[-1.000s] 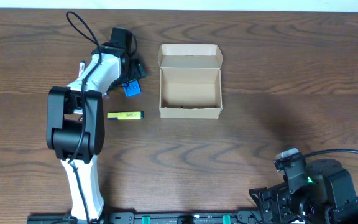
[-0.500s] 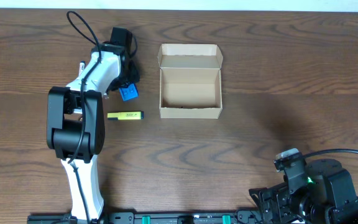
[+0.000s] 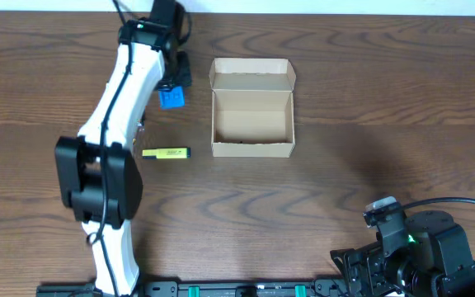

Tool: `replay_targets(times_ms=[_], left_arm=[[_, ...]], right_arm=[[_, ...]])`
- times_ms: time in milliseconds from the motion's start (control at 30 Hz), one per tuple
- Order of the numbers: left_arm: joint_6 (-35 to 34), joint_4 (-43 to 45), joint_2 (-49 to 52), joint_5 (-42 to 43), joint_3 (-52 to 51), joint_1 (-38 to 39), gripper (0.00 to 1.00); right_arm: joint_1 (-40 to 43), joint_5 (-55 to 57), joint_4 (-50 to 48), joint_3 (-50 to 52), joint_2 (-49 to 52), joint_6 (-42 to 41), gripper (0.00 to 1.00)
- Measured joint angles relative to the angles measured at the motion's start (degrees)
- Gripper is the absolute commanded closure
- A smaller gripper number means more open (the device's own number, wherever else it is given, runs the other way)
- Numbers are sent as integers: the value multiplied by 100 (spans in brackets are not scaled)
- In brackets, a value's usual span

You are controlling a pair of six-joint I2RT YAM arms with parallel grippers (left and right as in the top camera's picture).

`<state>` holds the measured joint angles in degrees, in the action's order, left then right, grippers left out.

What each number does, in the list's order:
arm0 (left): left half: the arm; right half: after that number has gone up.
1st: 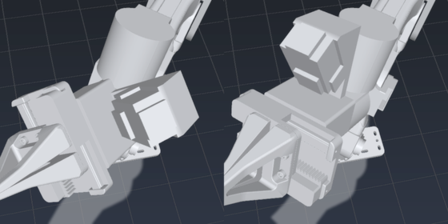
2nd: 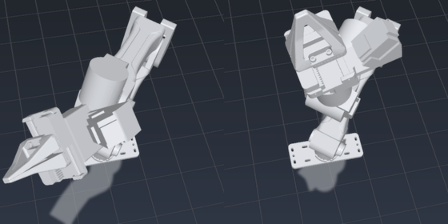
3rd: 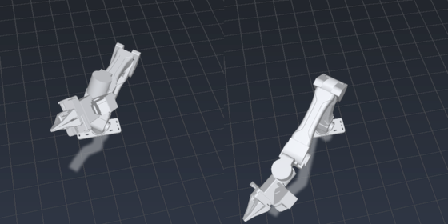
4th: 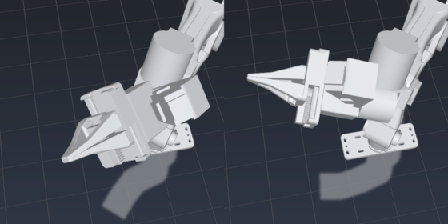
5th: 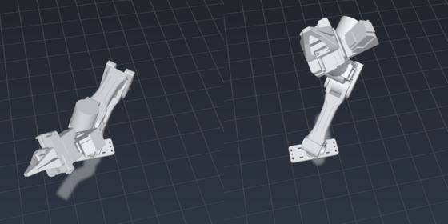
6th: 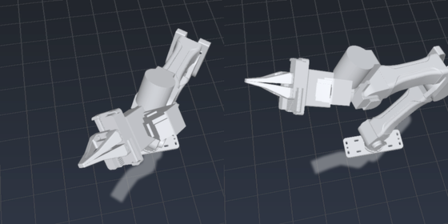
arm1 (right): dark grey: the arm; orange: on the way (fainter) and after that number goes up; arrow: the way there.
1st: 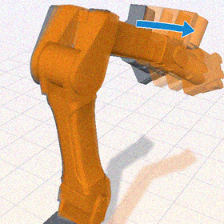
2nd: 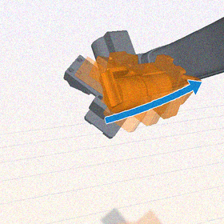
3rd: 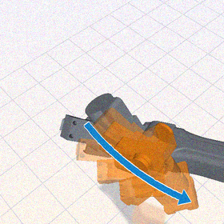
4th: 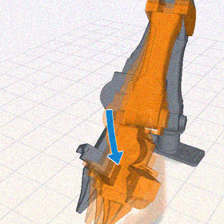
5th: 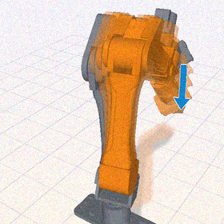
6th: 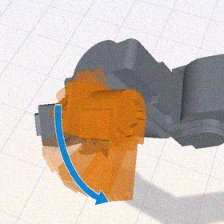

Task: Pack container
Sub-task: 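Carry the blue duster into the box and release it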

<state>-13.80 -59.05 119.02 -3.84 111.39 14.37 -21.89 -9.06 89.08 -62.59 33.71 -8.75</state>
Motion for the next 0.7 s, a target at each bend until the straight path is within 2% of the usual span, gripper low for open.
replay_targets(times_ms=[100, 233, 433, 700], left_arm=[[748, -164, -367, 61, 35, 328, 95], [2264, -555, -706, 369, 83, 822, 94], [4398, -1021, -688, 800, 92, 1333, 94], [6220, -1099, -684, 1928, 92, 1563, 95]], right_arm=[[0, 0, 0, 0, 0, 0, 1], [0, 0, 0, 0, 0, 0, 1], [0, 0, 0, 0, 0, 0, 1], [0, 0, 0, 0, 0, 0, 1]])
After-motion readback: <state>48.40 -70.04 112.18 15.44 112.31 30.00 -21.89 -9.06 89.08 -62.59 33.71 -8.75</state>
